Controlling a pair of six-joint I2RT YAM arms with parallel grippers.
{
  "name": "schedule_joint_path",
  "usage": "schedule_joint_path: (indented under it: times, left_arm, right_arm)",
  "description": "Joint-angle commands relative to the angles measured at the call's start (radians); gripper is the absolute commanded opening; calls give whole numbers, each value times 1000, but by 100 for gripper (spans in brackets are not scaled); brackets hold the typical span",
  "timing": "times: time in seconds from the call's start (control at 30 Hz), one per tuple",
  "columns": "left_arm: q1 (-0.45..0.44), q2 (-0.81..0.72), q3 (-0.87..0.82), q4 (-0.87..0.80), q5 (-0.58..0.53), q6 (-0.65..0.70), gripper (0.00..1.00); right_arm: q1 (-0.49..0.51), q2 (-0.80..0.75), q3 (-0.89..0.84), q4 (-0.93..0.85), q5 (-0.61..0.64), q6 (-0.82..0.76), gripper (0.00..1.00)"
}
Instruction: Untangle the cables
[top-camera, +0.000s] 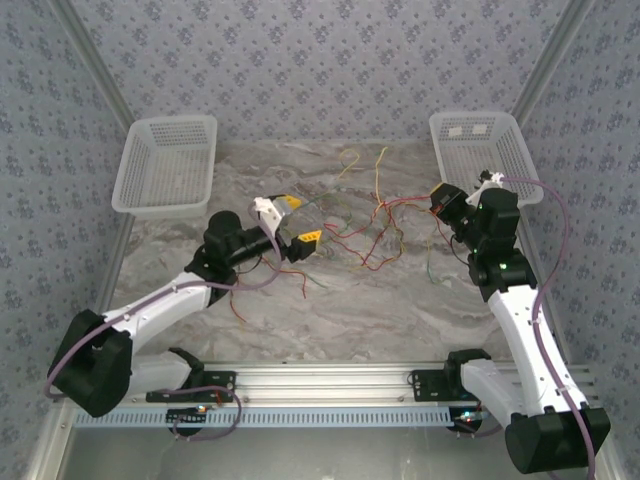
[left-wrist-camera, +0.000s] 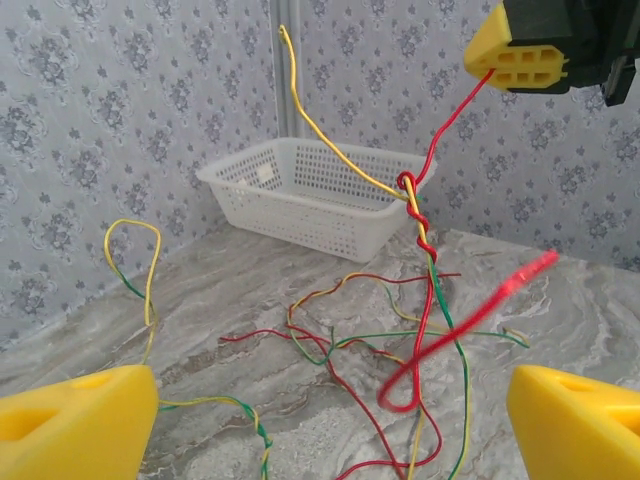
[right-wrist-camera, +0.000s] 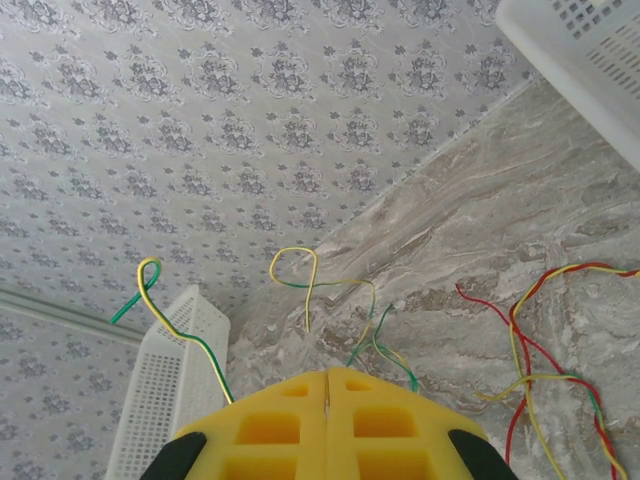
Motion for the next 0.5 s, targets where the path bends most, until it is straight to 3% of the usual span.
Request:
schedule_joint_path:
  times: [0.0,0.17,0.47]
  left_arm:
    - [-35,31,-14,80,-29,40,95]
    - [-72,187,2,256,-126,-3,99]
    - [-72,397,165,417,-156,-78,97]
  right_arm:
    - [-7,-4,37,12,-12,63,0]
    - [15,2,38,32,-22,87,0]
    - [45,-5,-21,71,-45,138,0]
